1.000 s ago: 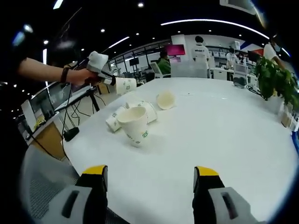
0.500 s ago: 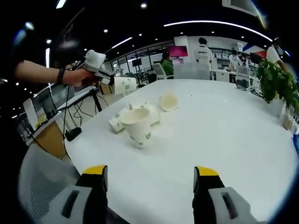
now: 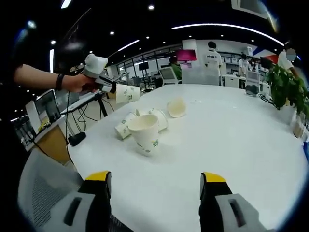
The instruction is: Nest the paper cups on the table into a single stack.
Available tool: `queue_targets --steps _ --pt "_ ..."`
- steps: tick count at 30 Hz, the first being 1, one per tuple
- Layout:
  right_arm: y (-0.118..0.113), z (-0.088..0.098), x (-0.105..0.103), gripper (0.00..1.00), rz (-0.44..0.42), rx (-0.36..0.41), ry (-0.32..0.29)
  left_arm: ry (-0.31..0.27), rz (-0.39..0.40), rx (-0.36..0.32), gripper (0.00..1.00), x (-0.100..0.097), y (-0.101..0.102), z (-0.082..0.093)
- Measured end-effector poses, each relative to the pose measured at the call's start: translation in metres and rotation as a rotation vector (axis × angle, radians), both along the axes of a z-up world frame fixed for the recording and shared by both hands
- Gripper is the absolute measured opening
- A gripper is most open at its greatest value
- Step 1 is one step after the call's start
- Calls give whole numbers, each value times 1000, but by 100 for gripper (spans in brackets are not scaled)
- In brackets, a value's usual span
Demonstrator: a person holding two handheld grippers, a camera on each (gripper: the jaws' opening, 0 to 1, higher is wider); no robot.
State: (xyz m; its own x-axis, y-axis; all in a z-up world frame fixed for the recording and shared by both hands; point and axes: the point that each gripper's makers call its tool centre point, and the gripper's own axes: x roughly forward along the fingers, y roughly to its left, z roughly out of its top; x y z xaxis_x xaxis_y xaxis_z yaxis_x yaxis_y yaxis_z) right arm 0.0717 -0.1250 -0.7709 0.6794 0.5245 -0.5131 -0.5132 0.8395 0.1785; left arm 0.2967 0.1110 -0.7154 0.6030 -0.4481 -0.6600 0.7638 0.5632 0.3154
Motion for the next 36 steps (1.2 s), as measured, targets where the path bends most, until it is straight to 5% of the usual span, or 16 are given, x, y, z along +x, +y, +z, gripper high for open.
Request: queue_targets --steps 23,36 --pt "4 2 -1 76 18 2 -14 -23 -68 18 0 -23 -13 9" --pt "4 4 -2 76 16 0 -17 -28 -245 76 0 -53 -59 12"
